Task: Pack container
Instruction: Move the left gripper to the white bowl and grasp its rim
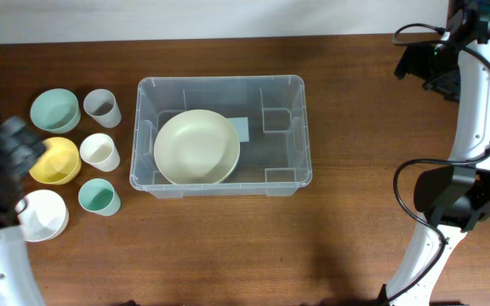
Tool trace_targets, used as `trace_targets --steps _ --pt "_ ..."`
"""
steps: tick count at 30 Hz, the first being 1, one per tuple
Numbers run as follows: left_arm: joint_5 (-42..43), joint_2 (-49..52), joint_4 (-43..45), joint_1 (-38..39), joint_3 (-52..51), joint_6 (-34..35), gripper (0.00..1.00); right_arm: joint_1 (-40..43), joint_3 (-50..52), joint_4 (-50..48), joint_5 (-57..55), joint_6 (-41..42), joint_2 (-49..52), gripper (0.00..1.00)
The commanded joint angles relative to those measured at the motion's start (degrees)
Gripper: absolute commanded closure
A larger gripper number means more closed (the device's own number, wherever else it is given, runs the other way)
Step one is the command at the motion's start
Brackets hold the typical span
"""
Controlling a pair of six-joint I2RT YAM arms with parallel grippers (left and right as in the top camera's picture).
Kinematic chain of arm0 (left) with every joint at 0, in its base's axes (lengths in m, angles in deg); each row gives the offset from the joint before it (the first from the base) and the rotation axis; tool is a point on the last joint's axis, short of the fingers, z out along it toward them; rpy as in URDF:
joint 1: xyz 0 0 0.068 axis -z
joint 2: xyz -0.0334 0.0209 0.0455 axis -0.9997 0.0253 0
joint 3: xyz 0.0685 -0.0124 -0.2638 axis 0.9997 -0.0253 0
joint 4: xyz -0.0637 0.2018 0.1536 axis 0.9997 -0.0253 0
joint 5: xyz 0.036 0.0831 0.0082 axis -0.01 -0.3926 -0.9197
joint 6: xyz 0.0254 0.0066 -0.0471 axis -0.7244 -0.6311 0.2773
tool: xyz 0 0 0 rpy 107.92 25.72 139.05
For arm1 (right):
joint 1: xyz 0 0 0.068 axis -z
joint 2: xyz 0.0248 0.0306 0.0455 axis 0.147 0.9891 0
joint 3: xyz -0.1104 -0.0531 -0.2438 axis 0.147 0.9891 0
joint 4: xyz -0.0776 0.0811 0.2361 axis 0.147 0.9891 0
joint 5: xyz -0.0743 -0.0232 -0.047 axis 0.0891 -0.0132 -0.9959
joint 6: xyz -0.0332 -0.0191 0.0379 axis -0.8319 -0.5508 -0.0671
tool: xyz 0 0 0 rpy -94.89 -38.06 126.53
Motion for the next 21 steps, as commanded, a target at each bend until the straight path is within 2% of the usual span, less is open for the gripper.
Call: trace_targets --steps 1,8,15,21 --pt "1.2 2.2 -3.4 -8.4 0.2 14.7 0.00 -0.2 0.2 0.0 -0.9 0.4 0.5 0.01" --pt "7.3 12.0 -9.1 -18.5 0.2 14.7 0.00 -0.2 0.2 0.0 -0.9 0.4 0.5 0.01" --pt "10.5 24.8 -10.3 -19.3 0.2 14.7 0.00 -0.2 0.2 0.0 -0.9 0.4 0.5 0.01" --pt "10.6 30.4 -9.6 -19.3 0.2 14.7 0.00 -0.2 0.2 0.0 -0.9 0.4 0.5 0.01"
